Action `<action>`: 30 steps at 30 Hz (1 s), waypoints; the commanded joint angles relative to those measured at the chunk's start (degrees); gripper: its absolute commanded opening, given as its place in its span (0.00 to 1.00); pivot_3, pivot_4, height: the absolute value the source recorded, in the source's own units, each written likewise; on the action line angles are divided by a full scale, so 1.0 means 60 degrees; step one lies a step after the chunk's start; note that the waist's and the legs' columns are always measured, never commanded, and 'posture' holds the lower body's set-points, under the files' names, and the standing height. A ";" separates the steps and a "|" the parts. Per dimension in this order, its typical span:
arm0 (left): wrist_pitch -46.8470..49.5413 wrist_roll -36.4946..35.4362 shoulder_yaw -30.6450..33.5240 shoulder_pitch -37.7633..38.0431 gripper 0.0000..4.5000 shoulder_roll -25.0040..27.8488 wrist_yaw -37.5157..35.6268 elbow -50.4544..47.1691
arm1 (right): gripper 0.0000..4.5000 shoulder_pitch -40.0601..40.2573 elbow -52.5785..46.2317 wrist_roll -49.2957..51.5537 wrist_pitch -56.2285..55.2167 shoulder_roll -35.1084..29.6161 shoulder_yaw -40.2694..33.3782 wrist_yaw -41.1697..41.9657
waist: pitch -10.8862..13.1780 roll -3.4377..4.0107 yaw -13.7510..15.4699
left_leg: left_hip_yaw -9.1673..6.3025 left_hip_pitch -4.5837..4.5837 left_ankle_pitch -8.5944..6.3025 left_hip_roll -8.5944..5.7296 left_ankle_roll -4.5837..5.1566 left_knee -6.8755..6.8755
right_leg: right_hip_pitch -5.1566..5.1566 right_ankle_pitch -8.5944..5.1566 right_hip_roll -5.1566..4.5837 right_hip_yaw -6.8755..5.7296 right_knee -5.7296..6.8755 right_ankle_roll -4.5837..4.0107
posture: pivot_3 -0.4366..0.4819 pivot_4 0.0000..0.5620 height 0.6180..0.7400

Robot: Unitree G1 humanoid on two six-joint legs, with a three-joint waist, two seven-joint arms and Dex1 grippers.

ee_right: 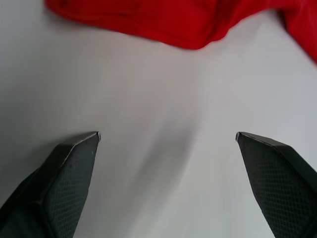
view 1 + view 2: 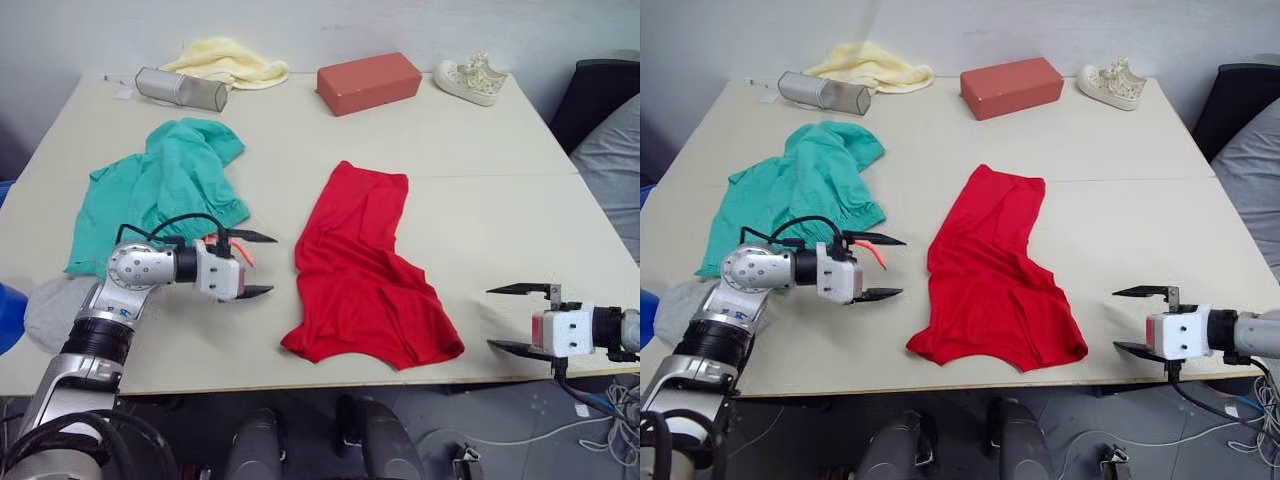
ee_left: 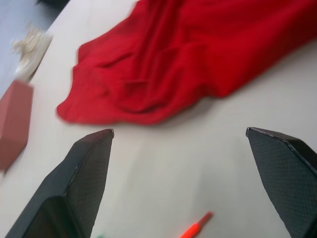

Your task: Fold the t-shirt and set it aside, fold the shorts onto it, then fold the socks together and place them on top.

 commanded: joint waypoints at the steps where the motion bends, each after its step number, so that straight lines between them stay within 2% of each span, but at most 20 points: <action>1: -0.1518 0.0194 -0.0303 -0.0455 1.00 -0.0272 0.0188 0.0786 | 1.00 -0.0409 0.0723 -0.0575 -0.1618 0.0453 0.0639 -0.0402 | -0.0002 -0.0002 -0.0013 | 0.0005 0.0006 0.0002 0.0000 -0.0005 0.0004 | 0.0001 0.0003 0.0004 0.0003 0.0003 -0.0005 | 0.48 0.27 1.00; 7: -0.2879 0.0184 -0.1153 -0.0738 1.00 -0.0535 -0.0092 0.1495 | 1.00 -0.0952 0.0712 -0.0764 -0.2482 0.0909 0.1511 -0.0922 | -0.0002 -0.0007 -0.0230 | 0.0040 0.0133 -0.0011 0.0019 -0.0007 -0.0027 | 0.0083 0.0004 0.0007 0.0037 0.0019 -0.0019 | 0.48 0.27 1.00; 11: -0.3418 0.0084 -0.1687 -0.0924 1.00 -0.0651 -0.0217 0.1891 | 1.00 -0.1142 0.0904 -0.0975 -0.2914 0.0995 0.2025 -0.1249 | -0.0003 -0.0006 -0.0241 | 0.0041 0.0150 -0.0005 0.0026 -0.0020 -0.0043 | 0.0086 0.0001 0.0011 0.0038 0.0031 -0.0026 | 0.48 0.27 1.00; 20: -0.3458 -0.0730 -0.2678 -0.0961 1.00 -0.1049 -0.0935 0.2141 | 1.00 -0.1838 0.1154 -0.1118 -0.3007 0.1328 0.3120 -0.1579 | -0.0007 -0.0012 -0.0240 | 0.0040 0.0213 -0.0026 0.0031 -0.0003 -0.0038 | 0.0159 -0.0003 0.0007 0.0037 0.0020 -0.0026 | 0.48 0.27 1.00; 26: -0.3257 -0.1444 -0.3141 -0.0628 1.00 -0.0893 -0.1699 0.1826 | 1.00 -0.2011 0.1095 -0.0946 -0.3105 0.1369 0.3706 -0.1577 | -0.0018 -0.0018 -0.0258 | 0.0040 0.0241 -0.0030 0.0048 -0.0019 -0.0056 | 0.0170 -0.0019 0.0017 0.0036 0.0030 -0.0046 | 0.48 0.27 1.00; 27: -0.3154 -0.1578 -0.3191 -0.0551 0.96 -0.0878 -0.1833 0.1737 | 1.00 -0.2028 0.1040 -0.0907 -0.3103 0.1365 0.3806 -0.1552 | -0.0020 -0.0019 -0.0254 | 0.0040 0.0244 -0.0031 0.0050 -0.0022 -0.0058 | 0.0171 -0.0020 0.0019 0.0036 0.0032 -0.0048 | 0.48 0.27 1.00; 30: -0.2935 -0.1725 -0.3316 -0.0348 0.79 -0.0900 -0.2046 0.1491 | 0.86 -0.2055 0.0862 -0.0770 -0.3071 0.1363 0.4069 -0.1488 | -0.0022 -0.0017 -0.0252 | 0.0041 0.0250 -0.0032 0.0057 -0.0027 -0.0060 | 0.0173 -0.0025 0.0026 0.0036 0.0034 -0.0056 | 0.48 0.27 1.00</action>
